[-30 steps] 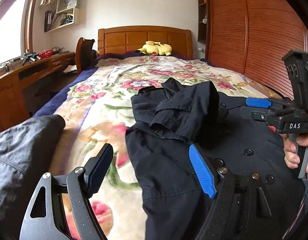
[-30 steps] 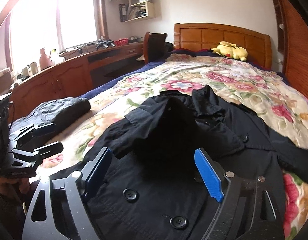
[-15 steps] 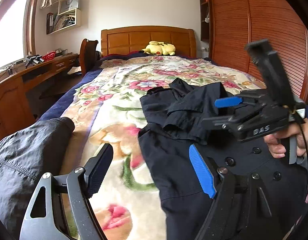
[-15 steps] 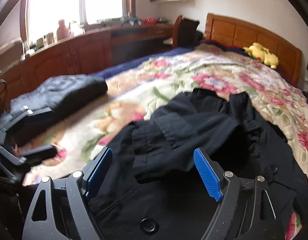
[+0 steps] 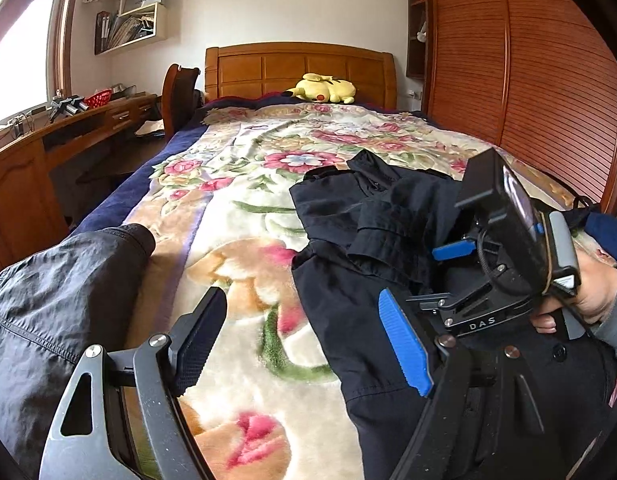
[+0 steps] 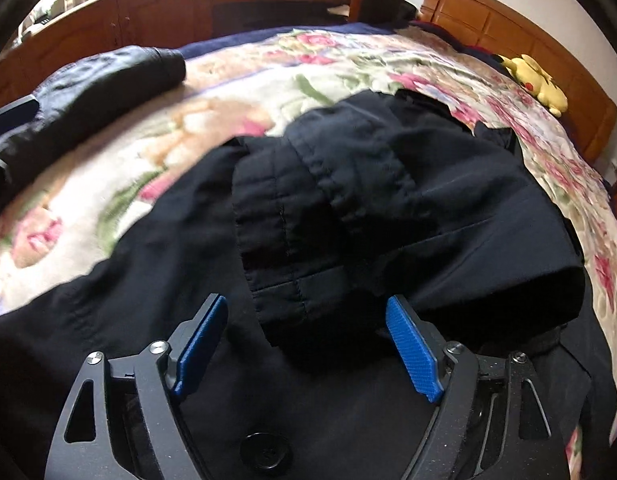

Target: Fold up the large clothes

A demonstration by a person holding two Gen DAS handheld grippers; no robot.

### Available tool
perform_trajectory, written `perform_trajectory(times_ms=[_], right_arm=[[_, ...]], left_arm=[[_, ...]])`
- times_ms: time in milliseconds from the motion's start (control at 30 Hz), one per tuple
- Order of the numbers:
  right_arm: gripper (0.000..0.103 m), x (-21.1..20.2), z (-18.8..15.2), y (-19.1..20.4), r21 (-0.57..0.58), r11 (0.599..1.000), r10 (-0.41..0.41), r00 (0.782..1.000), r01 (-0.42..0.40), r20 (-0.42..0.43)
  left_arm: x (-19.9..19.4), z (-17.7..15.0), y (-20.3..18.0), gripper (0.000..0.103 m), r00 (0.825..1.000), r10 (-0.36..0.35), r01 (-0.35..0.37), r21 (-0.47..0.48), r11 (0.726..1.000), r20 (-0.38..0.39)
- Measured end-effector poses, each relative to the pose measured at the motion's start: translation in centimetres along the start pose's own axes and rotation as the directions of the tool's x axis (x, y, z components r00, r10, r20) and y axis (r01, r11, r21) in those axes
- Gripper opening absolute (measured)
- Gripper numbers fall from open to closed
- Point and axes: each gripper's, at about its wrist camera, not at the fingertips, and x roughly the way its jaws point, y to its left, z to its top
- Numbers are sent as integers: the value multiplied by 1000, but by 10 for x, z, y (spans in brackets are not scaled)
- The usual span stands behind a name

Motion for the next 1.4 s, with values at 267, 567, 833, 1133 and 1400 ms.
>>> perform_trajectory(times_ms=[267,567,833,1133,1400], right_arm=[[20,-19,0,14,-44,995,-78,990,84,114],[15,-104,5,-8,92,994,-91,932,63,350],[14,-169,-27,-42,189,977,-170,907,103,384],[14,-211,-69,-48,285,945,-258,898,159,356],[13,-204,-128,-39,367,914,-271,931,170,245]], left_arm=[[-10,-2,3,79,999,29,-30,2,1000,43],[-23,3,-6,79,993,-17,18,-10,1000,116],[-23,7,-21,79,993,-53,53,4,999,109],[-26,13,-41,79,990,-75,72,32,997,122],[-23,15,-61,79,987,-108,101,65,993,118]])
